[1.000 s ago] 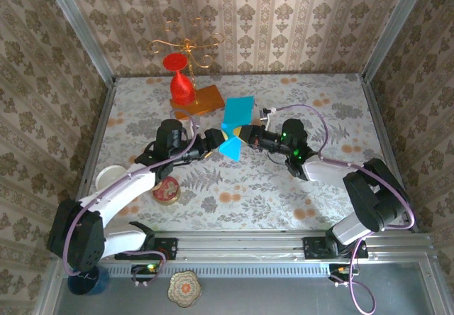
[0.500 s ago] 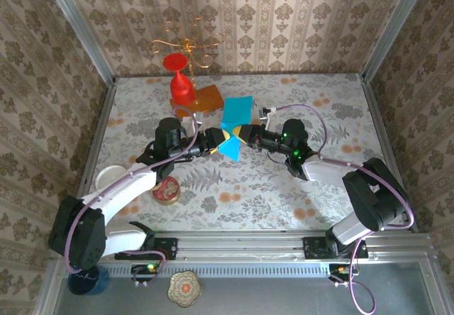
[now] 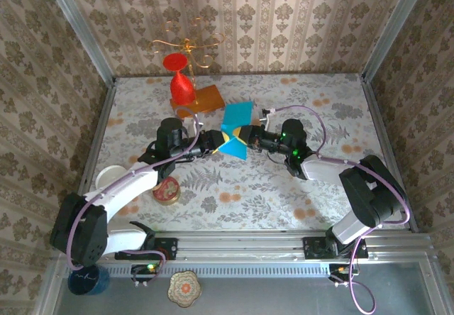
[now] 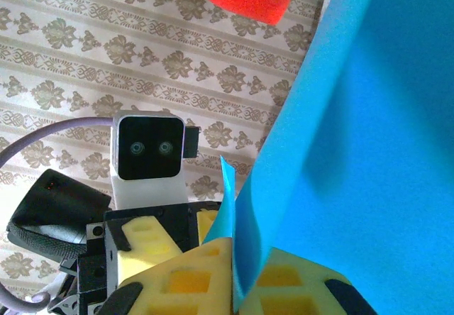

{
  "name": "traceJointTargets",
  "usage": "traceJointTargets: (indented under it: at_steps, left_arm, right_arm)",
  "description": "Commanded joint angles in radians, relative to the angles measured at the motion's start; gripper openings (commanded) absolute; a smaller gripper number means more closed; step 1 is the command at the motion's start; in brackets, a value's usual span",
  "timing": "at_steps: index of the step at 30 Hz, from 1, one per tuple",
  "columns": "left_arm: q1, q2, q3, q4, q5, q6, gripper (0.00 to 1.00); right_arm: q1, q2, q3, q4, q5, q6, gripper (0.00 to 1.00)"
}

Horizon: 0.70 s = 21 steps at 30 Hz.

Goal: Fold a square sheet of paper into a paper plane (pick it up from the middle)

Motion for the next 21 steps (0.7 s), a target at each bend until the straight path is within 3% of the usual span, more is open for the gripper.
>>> traceJointTargets:
  at_steps: [1, 7, 14, 18, 21]
  left_arm:
    - [0.012, 0.013, -0.005, 0.03, 0.024, 0.022, 0.26]
    - [0.017, 0.031, 0.011, 0.01, 0.025, 0.036, 0.11]
    - [0.028, 0.025, 0.046, -0.144, -0.014, 0.157, 0.1]
    - [0.011, 0.009, 0.131, -0.41, -0.156, 0.354, 0.1]
    - [-0.055, 0.019, 0.257, -0.681, -0.361, 0.53, 0.1]
  right_arm:
    - [-0.008, 0.01, -0.002, 0.012, -0.01, 0.008, 0.12]
    - [-0.017, 0.007, -0.007, -0.018, -0.011, 0.005, 0.25]
    - [-0.071, -0.083, -0.048, -0.23, 0.033, -0.084, 0.48]
    - [-0.102, -0.202, -0.031, -0.52, 0.123, -0.226, 0.54]
    - [-0.111, -0.295, 0.003, -0.749, 0.244, -0.336, 0.58]
